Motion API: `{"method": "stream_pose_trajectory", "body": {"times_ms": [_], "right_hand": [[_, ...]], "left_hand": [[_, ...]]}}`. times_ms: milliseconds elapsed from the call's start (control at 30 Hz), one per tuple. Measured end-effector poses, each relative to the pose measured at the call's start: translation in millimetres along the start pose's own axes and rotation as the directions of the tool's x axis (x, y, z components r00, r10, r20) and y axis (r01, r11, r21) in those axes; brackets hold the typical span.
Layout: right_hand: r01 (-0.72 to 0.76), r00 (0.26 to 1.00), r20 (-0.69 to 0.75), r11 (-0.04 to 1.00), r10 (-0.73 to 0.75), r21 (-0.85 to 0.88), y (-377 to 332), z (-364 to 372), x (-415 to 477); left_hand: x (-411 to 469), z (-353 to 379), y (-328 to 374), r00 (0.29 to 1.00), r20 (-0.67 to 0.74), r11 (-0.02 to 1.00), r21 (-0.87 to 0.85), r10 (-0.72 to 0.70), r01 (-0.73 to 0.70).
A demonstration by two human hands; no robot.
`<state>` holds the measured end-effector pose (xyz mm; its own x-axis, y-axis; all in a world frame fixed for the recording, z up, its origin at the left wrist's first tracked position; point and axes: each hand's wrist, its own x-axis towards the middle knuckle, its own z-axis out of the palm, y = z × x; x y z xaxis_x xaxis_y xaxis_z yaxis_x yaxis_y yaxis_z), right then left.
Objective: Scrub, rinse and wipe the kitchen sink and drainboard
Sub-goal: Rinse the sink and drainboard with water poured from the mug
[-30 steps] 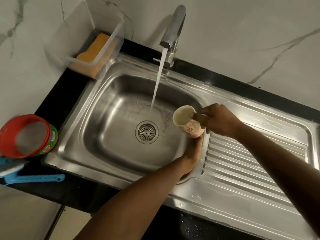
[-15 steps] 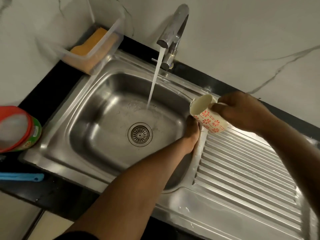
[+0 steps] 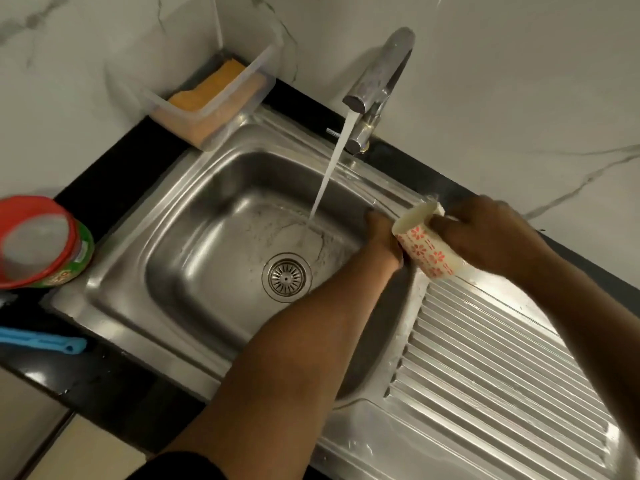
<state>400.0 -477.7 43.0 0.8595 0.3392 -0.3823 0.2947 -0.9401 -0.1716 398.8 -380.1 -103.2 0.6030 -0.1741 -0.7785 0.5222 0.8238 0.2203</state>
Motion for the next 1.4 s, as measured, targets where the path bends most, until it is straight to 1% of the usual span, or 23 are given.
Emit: {"method": "stream_pose_trajectory", "body": {"times_ms": [67, 133, 200, 267, 300, 367, 433, 533, 633, 700, 833, 900, 933, 967, 1033, 1100, 1167, 1233, 1267, 1300, 1333, 1367, 1400], "right_hand": [[0.046, 0.999, -0.022, 0.999, -0.047, -0.019, -10.5, -2.3, 14.0], [0.071, 0.997, -0.007, 0.997, -0.071, -0.012, -19.1, -2.0, 25.9], [0.083, 0.997, 0.005, 0.997, -0.083, -0.001, -23.5, 0.6, 35.0], [0.079, 0.997, 0.020, 0.997, -0.079, 0.024, -24.4, 5.4, 37.0], [0.070, 0.997, 0.021, 0.996, -0.071, 0.047, -22.0, 7.5, 35.1], [0.038, 0.998, 0.039, 0.997, -0.040, 0.066, -13.7, 9.1, 30.8], [-0.024, 0.994, 0.104, 0.996, 0.015, 0.091, -3.2, 4.1, 24.9], [-0.157, 0.968, 0.224, 0.968, 0.112, 0.195, 12.5, -6.2, 16.3], [-0.216, 0.955, 0.252, 0.951, 0.158, 0.221, 14.1, -9.0, 15.6], [-0.181, 0.965, 0.221, 0.970, 0.143, 0.163, 0.6, -9.9, 20.8], [0.033, 0.993, 0.111, 0.999, -0.037, 0.034, -41.3, -12.9, 32.4], [0.102, 0.994, 0.050, 0.994, -0.101, -0.025, -59.7, -13.3, 39.0], [0.123, 0.992, 0.032, 0.992, -0.121, -0.042, -66.5, -13.6, 42.4], [0.133, 0.991, 0.022, 0.990, -0.132, -0.042, -71.0, -13.3, 45.3], [0.110, 0.994, 0.016, 0.994, -0.110, 0.013, -74.4, -11.5, 47.8], [0.026, 0.999, 0.036, 0.985, -0.033, 0.169, -69.0, -4.9, 43.1], [-0.124, 0.990, 0.112, 0.909, 0.086, 0.398, -57.7, 5.8, 30.3], [-0.273, 0.961, 0.187, 0.789, 0.202, 0.551, -44.1, 19.3, 14.7], [-0.328, 0.945, 0.213, 0.742, 0.250, 0.585, -38.3, 26.1, 6.5], [-0.368, 0.930, 0.231, 0.708, 0.286, 0.603, -34.2, 31.9, -2.2], [-0.392, 0.920, 0.245, 0.684, 0.306, 0.615, -34.0, 36.6, -11.4], [-0.410, 0.912, 0.261, 0.666, 0.317, 0.623, -36.0, 40.6, -20.2], [-0.425, 0.905, 0.277, 0.650, 0.324, 0.630, -40.0, 45.0, -29.0]], "left_hand": [[5.3, -6.2, 28.5, 0.995, -0.071, 0.982, -0.172, 0.068, -0.079], [2.2, -18.0, 49.5, 0.967, -0.180, 0.966, -0.156, 0.180, -0.209], [-5.4, -26.5, 63.1, 0.948, -0.226, 0.941, -0.204, 0.224, -0.271], [-9.7, -22.6, 67.8, 0.947, -0.219, 0.938, -0.204, 0.234, -0.279], [-7.9, -18.4, 63.9, 0.960, -0.176, 0.944, -0.213, 0.217, -0.252], [-3.2, -12.5, 51.1, 0.946, -0.236, 0.968, -0.064, 0.221, -0.242], [29.2, -12.0, 29.1, 0.956, -0.246, 0.978, -0.098, 0.158, -0.187], [52.7, -20.1, 6.3, 0.983, -0.178, 0.978, -0.192, 0.045, -0.080], [61.4, -15.8, 27.2, 0.970, -0.233, 0.967, -0.220, 0.073, -0.126], [33.9, -9.5, 56.8, 0.950, -0.280, 0.971, -0.149, 0.140, -0.188], [30.3, -22.4, 69.3, 0.927, -0.243, 0.946, -0.084, 0.285, -0.313], [35.2, -30.5, 63.1, 0.942, -0.157, 0.926, -0.194, 0.296, -0.324], [30.6, -31.7, 60.2, 0.958, -0.100, 0.928, -0.242, 0.267, -0.284], [26.5, -32.4, 57.1, 0.970, -0.065, 0.941, -0.236, 0.233, -0.241], [20.4, -35.1, 55.5, 0.977, -0.010, 0.961, -0.176, 0.215, -0.214], [14.0, -40.6, 54.7, 0.980, 0.030, 0.975, -0.109, 0.196, -0.192], [6.2, -52.7, 52.9, 0.984, 0.034, 0.985, 0.018, 0.173, -0.173], [-5.4, -73.1, 53.0, 0.994, 0.032, 0.981, 0.160, 0.102, -0.106], [-10.8, -87.6, 56.0, 0.993, 0.029, 0.938, 0.328, 0.110, -0.114], [-17.6, -104.1, 63.0, 0.990, 0.049, 0.828, 0.544, 0.132, -0.137], [-25.9, -122.0, 76.3, 0.985, 0.091, 0.607, 0.777, 0.148, -0.163], [-32.4, -141.1, 90.8, 0.982, 0.134, 0.285, 0.944, 0.134, -0.168], [-43.8, -159.8, 107.7, 0.977, 0.175, -0.064, 0.984, 0.121, -0.168]]}}
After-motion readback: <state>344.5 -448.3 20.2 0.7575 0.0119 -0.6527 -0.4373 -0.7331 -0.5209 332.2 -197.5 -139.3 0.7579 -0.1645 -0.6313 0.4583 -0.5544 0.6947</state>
